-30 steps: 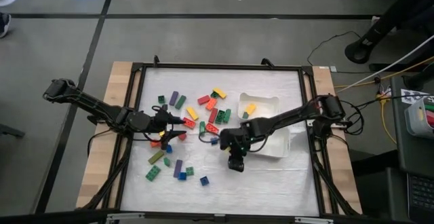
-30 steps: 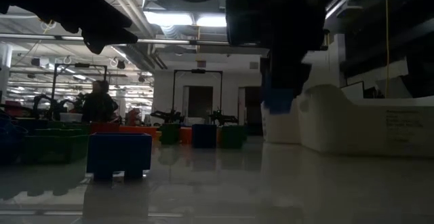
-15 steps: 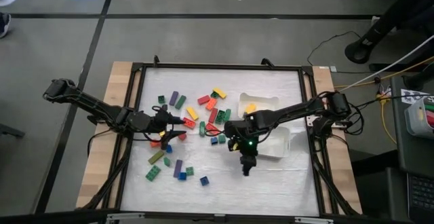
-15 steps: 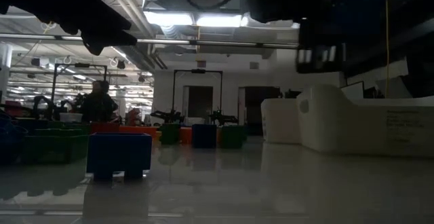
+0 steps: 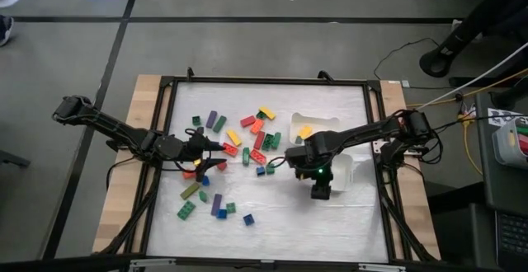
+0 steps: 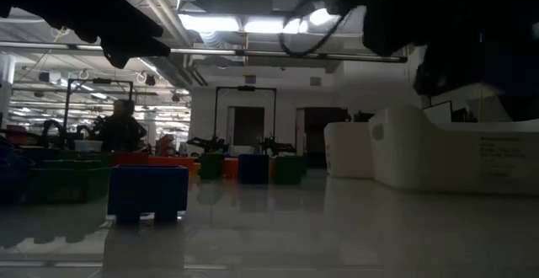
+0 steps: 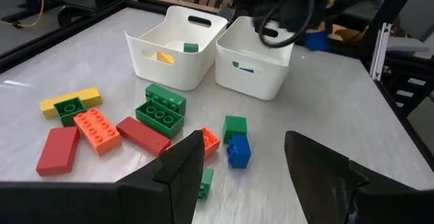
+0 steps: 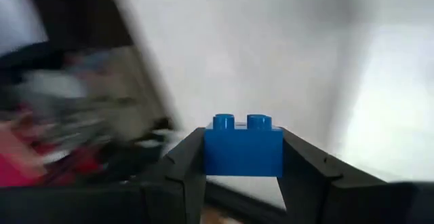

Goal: Sort blocks by size
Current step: Put the blue cube game piece into the bottom white bin, then put the green cube block into the bottom white bin

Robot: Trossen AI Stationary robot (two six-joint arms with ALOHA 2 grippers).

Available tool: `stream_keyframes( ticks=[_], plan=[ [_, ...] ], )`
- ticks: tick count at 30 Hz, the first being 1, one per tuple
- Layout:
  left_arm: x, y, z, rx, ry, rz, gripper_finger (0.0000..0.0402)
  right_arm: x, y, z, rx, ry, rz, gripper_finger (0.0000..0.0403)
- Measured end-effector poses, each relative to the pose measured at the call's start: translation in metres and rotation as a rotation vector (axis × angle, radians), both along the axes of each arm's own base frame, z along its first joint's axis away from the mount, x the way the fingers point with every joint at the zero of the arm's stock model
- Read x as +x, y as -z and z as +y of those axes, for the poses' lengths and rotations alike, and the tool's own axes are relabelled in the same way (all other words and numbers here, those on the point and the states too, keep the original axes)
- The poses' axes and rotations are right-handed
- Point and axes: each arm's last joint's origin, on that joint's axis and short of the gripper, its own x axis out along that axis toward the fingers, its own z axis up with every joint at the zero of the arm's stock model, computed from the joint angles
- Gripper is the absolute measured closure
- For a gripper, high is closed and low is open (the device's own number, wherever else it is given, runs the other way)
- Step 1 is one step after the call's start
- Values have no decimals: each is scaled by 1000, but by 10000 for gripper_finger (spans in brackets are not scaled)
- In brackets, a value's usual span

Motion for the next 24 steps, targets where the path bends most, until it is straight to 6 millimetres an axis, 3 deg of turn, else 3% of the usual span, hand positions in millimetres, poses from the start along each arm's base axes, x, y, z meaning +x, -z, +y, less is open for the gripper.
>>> stream_keyframes(
  ticks=[4,7,18,24],
  plan=[
    [0,0,0,-11,-4,1,210,-6,3,-9,-323,-56,7,252],
    [0,0,0,-24,-8,0,210,-7,4,-13,-443,-69,7,242],
    [0,0,0,-25,-8,-1,210,-6,4,-13,-458,-69,-7,153],
    [0,0,0,-25,-8,-1,210,-2,-4,-12,-446,-62,-26,148]
  ],
)
